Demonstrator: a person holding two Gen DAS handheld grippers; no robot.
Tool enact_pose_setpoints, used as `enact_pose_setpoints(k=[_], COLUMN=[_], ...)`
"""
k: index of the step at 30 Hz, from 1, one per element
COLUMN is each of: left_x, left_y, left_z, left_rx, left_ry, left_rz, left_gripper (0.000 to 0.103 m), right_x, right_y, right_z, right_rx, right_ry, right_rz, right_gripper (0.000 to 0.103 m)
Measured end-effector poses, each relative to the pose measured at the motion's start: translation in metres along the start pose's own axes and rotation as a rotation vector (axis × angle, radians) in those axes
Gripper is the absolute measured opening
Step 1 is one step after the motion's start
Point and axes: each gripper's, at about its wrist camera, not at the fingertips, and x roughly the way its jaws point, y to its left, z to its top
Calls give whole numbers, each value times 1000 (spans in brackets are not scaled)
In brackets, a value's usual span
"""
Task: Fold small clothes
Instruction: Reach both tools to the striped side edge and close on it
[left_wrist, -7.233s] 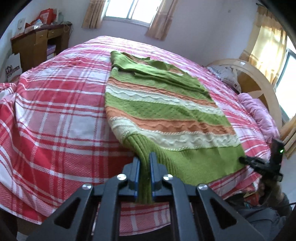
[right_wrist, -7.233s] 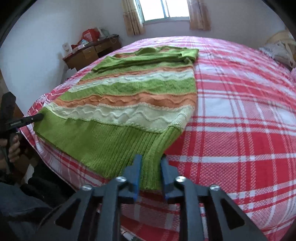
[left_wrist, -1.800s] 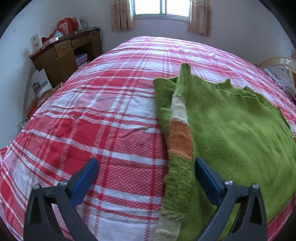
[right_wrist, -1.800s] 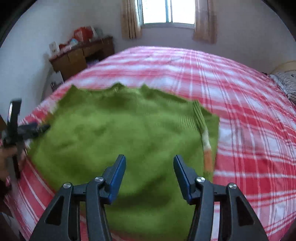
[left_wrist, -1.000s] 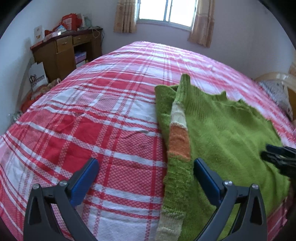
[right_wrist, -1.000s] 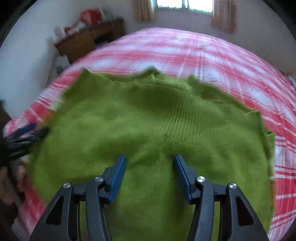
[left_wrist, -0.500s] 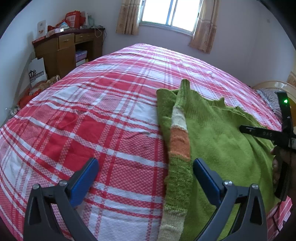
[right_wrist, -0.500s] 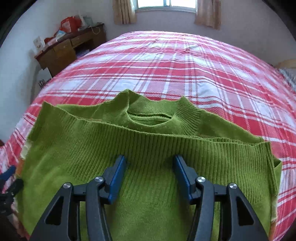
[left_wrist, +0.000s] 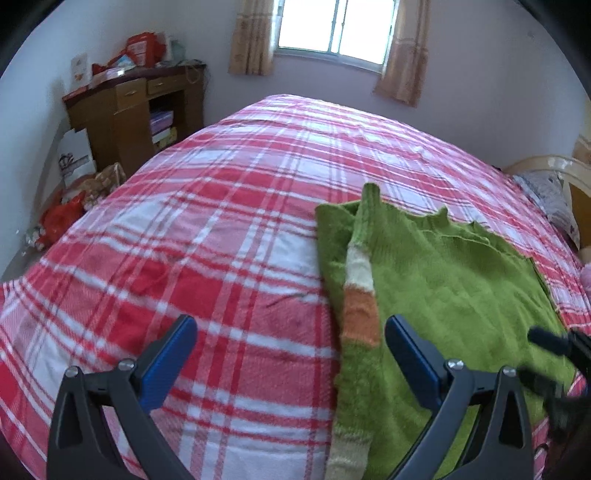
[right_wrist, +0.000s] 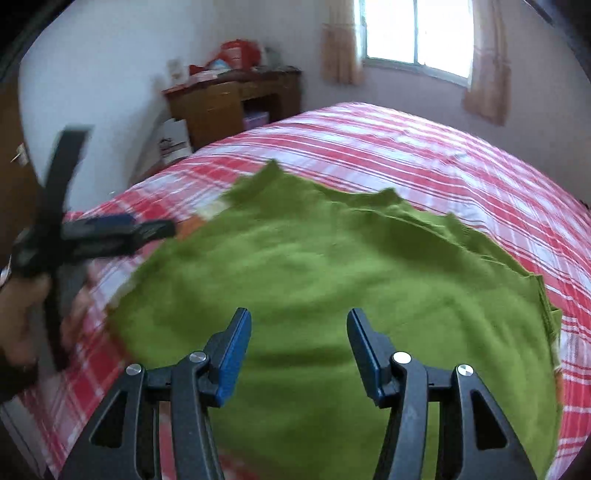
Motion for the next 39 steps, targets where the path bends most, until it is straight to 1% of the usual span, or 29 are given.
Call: enact_pose_setpoints(k=[4, 6, 9, 11, 15, 18, 19, 21, 22, 23, 24, 25, 27, 29, 32, 34, 36, 38, 39], left_x=[11, 20, 30, 40, 53, 62, 64, 69, 71, 74, 74, 74, 77, 80, 82, 83, 82, 82, 82], left_y=[-3, -4, -2, -2, -1, -2, -2, -3, -4, -7, -10, -12, -19, -21, -19, -18, -18, -18, -19], left_z=[9, 12, 15, 19, 31, 42, 44, 47, 48, 50, 50, 49, 49, 49, 50, 50, 49, 49, 49], left_rx=[30, 38, 30, 33, 23, 28, 31, 42, 46, 56, 73, 87, 119, 132, 121, 116, 117, 120, 123], left_ry=[18, 35, 63, 90, 97, 109, 111, 99, 96, 93, 87, 83, 81, 80, 81, 78, 74, 74, 75], left_rz=[-20, -17, -62, -68, -107, -148, -154, -146, -147, -139, -134, -137, -130, -126, -140, -148, -163, -180, -187], left_gripper=[103, 103, 103, 102, 102, 96, 96, 89, 89, 88, 83, 80, 79, 78, 78, 76, 70, 64, 60], right_x=[-5, -5, -4, -2, 3, 4, 6, 9, 11, 14, 17, 20, 31, 33, 36, 37, 40, 41, 39], right_y=[30, 44, 64, 77, 107, 129, 136, 151, 156, 160, 161, 161, 162, 160, 161, 164, 167, 171, 177], right_z=[-10, -15, -22, -26, -32, -33, -32, -30, -29, -28, -26, -25, -21, -20, -17, -16, -16, -17, -17], right_rx=[-68, -100, -150, -182, -267, -325, -344, -382, -395, -398, -393, -386, -366, -354, -352, -358, -367, -380, -384], right_ry=[-15, -14, -16, -17, -22, -40, -45, -57, -62, -67, -69, -65, -37, -30, -28, -28, -25, -25, -26], right_rz=[0, 1, 8, 6, -10, -15, -16, -44, -54, -67, -73, -73, -78, -78, -70, -65, -55, -51, -54], right_gripper=[55, 55, 55, 55, 55, 55, 55, 55, 55, 55, 55, 55, 55, 55, 50, 43, 31, 23, 23])
